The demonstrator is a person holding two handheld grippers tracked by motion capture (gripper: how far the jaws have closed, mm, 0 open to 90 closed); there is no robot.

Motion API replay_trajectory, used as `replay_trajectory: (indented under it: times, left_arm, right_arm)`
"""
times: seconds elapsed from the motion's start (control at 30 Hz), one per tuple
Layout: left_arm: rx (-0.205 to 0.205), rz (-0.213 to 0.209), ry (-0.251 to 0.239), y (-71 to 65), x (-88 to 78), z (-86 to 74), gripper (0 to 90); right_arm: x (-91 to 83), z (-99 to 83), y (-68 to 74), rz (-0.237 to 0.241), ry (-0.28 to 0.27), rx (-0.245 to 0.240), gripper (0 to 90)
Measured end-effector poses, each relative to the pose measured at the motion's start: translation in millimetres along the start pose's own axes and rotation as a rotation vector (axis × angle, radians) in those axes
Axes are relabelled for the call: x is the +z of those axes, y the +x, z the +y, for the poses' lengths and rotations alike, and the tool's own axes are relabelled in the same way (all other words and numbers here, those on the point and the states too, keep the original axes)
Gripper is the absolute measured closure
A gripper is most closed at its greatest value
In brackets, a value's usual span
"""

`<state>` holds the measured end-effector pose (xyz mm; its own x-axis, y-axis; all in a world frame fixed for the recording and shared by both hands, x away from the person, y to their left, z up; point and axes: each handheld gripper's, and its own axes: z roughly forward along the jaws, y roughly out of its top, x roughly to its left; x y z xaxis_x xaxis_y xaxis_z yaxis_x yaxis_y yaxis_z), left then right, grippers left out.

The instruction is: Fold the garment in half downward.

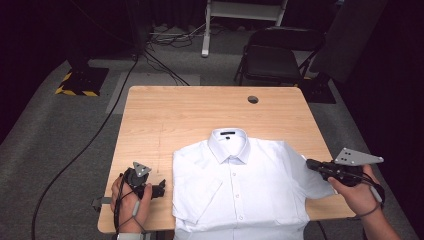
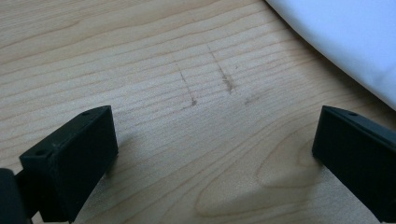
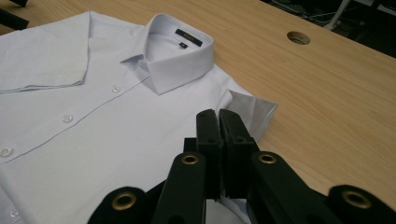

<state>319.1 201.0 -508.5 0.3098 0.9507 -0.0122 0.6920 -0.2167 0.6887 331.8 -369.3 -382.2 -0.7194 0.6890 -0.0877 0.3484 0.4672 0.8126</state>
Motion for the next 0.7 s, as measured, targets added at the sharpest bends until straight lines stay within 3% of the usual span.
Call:
replay_trajectory:
  times: [0.7]
  left_arm:
    - [0.001,0.001,0.0,0.1,0.0,0.0,0.2]
  right_arm:
    - [34.5,17.5,27.0,0.101,0.046,-0.034,87.6]
